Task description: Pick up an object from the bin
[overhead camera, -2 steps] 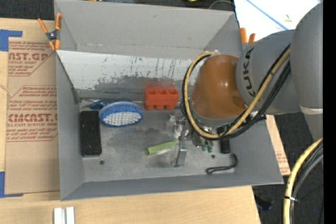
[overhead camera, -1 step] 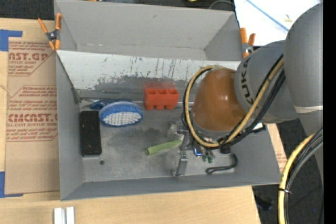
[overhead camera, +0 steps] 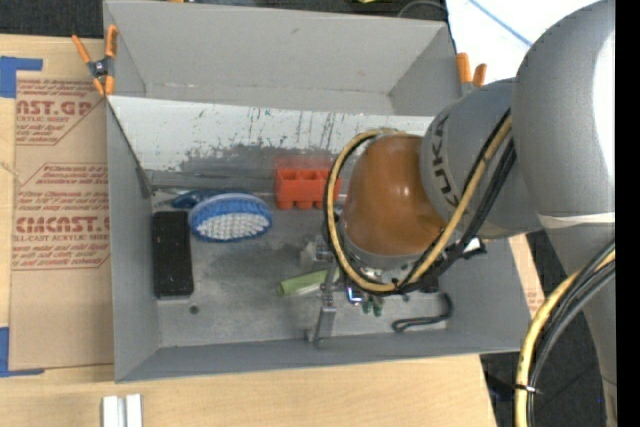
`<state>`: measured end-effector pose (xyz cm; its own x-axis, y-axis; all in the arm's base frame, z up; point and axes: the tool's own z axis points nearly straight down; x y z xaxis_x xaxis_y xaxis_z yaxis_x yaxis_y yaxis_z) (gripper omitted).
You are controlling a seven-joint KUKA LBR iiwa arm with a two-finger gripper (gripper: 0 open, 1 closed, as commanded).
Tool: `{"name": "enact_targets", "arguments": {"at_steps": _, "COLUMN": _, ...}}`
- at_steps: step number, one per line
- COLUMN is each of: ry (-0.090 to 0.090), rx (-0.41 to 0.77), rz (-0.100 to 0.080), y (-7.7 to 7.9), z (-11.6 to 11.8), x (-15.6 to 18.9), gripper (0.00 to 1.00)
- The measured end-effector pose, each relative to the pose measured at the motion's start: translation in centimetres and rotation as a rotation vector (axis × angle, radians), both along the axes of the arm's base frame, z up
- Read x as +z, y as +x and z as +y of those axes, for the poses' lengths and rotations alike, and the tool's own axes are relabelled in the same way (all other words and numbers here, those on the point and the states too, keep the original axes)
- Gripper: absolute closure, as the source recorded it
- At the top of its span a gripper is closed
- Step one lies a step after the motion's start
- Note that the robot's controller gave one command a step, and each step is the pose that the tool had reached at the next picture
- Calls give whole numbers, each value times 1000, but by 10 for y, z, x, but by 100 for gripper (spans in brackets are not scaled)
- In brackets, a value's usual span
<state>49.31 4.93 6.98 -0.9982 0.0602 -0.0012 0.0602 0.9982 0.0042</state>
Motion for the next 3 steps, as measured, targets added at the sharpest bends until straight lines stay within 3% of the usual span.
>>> {"name": "enact_targets", "arguments": {"at_steps": 1, "ry": -2, "rx": -27, "rz": -6, "y": 12, "z": -1, "x": 0, "gripper": 0}}
{"name": "enact_targets", "arguments": {"at_steps": 2, "ry": 0, "rx": -9, "rz": -2, "y": 4, "z": 0, "x": 0, "gripper": 100}}
{"name": "enact_targets", "arguments": {"at_steps": 3, "ry": 0, "rx": -9, "rz": -2, "y": 4, "z": 0, "x": 0, "gripper": 100}}
